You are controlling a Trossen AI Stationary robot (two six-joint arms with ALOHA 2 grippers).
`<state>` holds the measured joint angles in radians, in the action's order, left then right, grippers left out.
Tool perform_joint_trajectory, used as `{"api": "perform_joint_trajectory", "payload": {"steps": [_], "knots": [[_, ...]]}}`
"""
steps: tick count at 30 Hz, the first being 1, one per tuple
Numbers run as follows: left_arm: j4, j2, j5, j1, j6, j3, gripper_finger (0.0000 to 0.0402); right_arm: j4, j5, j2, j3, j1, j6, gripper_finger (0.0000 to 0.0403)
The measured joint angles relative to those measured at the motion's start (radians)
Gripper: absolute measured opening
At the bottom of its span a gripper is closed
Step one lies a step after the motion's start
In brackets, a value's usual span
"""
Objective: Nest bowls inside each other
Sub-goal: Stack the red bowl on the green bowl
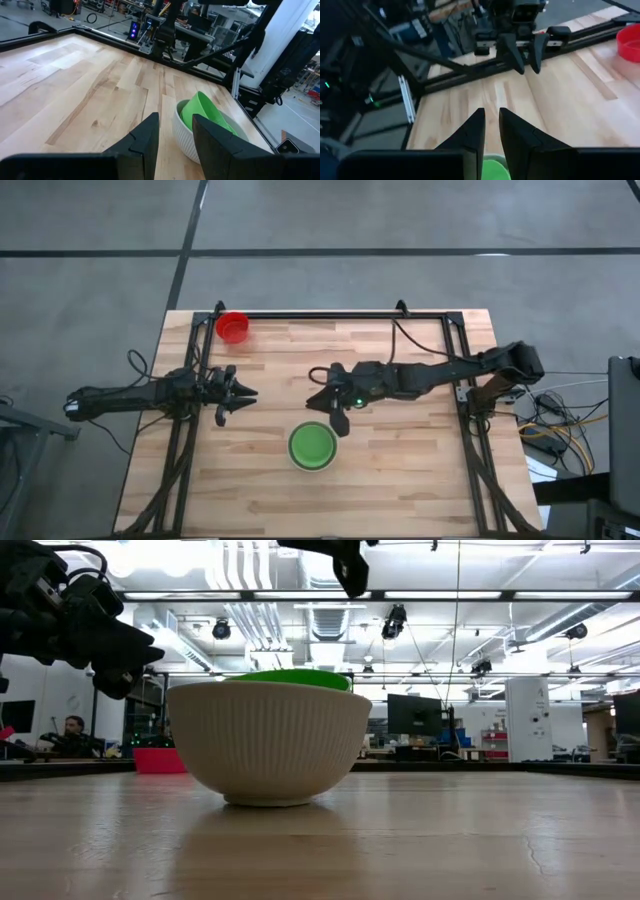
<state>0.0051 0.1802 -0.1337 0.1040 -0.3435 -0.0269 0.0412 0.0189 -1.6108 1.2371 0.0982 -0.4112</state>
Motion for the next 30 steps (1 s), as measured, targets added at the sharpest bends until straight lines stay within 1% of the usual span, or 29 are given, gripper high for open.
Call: {"api": "perform_joint_trajectory", "payload": {"steps": [5,10,14,20,27,30], "knots": [[-0.001,0.000,0.001,0.000,0.000,0.000,0.0122,0.122,-0.029,0.019,-0.100,0.000,-0.057,0.0054],[-0.001,0.000,0.000,0.000,0.000,0.000,0.0122,0.277,-0.076,0.022,-0.181,0.000,-0.060,0.0054],[-0.001,0.000,0.000,0.000,0.000,0.000,0.0122,0.394,-0.079,0.045,-0.242,-0.010,-0.057,0.0054],[-0.002,0.000,0.000,0.000,0.000,0.000,0.0122,0.373,-0.076,0.132,-0.336,-0.034,-0.028,0.0054],[-0.002,0.000,0.000,0.000,0.000,0.000,0.0122,0.318,-0.076,0.345,-0.492,-0.082,0.045,0.0054],[-0.002,0.000,0.000,0.000,0.000,0.000,0.0122,0.300,-0.076,0.442,-0.564,-0.105,0.052,0.0054]]}}
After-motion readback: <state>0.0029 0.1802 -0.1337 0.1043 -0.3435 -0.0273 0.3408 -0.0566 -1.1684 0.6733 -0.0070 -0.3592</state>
